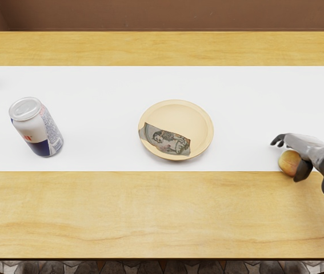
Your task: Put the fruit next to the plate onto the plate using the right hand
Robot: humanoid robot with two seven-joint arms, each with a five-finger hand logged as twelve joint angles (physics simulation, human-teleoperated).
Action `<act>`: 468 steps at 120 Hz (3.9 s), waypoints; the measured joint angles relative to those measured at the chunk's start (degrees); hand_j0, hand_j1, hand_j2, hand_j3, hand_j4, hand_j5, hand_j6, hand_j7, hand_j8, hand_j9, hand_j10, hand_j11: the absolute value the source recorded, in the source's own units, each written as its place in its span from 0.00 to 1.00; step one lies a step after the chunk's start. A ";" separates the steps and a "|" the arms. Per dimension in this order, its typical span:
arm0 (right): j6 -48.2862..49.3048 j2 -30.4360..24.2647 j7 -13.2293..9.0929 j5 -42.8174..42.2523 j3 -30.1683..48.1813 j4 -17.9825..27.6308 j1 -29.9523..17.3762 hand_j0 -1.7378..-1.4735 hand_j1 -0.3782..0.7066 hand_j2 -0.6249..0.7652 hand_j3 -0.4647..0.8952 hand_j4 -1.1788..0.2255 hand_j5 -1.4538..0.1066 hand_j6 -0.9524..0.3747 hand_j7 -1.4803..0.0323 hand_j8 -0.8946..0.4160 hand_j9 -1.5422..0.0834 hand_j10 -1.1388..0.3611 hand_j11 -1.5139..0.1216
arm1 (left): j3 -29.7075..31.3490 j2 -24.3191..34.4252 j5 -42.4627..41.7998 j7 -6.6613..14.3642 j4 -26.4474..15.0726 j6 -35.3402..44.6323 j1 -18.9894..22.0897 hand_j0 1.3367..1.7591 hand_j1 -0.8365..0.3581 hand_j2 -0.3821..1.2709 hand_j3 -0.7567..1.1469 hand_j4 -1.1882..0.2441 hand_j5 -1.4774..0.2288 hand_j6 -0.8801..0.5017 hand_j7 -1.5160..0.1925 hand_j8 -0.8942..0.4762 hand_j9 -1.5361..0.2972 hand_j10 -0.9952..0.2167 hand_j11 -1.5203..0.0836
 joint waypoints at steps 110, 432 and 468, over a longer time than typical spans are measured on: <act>-0.55 -0.24 0.01 0.09 0.67 -0.19 -0.38 0.32 0.52 0.66 0.34 0.37 0.38 0.42 0.41 0.40 0.42 0.41 0.40 | -0.01 0.00 0.03 0.00 0.00 0.00 0.00 0.76 0.98 0.23 0.40 0.82 0.86 0.63 0.88 0.65 0.83 0.81 0.94; -0.30 42.63 0.00 0.53 5.55 -27.43 11.94 0.32 0.50 0.62 0.34 0.40 0.36 0.43 0.41 0.43 0.40 0.43 0.38 | 0.01 0.00 0.01 0.00 0.00 0.00 0.00 0.76 0.98 0.23 0.40 0.82 0.86 0.63 0.88 0.65 0.83 0.81 0.94; -0.42 42.08 -0.01 0.94 6.86 -25.12 12.45 0.31 0.29 0.47 0.34 0.64 0.69 0.55 0.73 0.52 0.71 0.59 0.69 | 0.01 0.00 0.01 0.00 0.00 0.00 0.00 0.76 0.98 0.23 0.40 0.82 0.86 0.63 0.88 0.65 0.83 0.81 0.94</act>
